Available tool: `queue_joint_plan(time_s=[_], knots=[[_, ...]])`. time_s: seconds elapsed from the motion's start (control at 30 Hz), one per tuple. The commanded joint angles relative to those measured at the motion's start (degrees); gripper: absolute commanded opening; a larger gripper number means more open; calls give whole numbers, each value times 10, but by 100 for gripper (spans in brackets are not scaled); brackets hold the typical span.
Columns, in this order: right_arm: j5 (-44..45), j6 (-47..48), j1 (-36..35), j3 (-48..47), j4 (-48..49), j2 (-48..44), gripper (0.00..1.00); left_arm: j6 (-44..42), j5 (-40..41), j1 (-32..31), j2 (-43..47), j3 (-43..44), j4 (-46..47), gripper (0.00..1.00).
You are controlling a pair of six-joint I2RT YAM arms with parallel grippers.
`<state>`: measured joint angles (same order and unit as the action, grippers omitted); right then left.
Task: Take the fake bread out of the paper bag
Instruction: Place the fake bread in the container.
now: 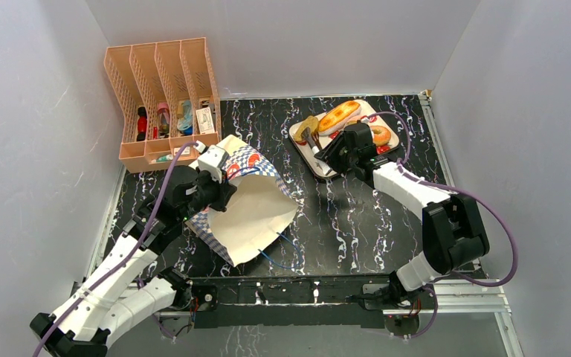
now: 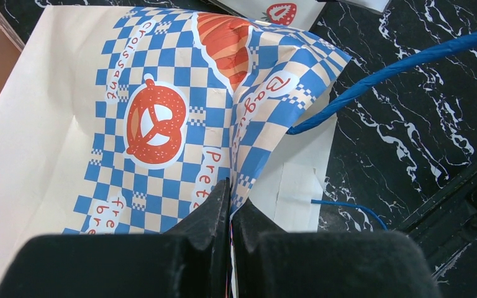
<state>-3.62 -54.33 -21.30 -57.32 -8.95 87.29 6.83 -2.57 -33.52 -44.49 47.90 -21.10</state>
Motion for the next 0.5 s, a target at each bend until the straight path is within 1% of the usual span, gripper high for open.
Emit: queue_joint_plan(time_s=[0.0,0.2,0.47], knots=[[-1,5,6,-22,29,-4,31,-10,-9,0,1,20,16,0],[1,11,13,-25,19,-7,33,-6,-12,-1,-5,17,28,0],[-2,13,17,-18,7,-36,33,-8,-7,-1,-9,25,24,0]])
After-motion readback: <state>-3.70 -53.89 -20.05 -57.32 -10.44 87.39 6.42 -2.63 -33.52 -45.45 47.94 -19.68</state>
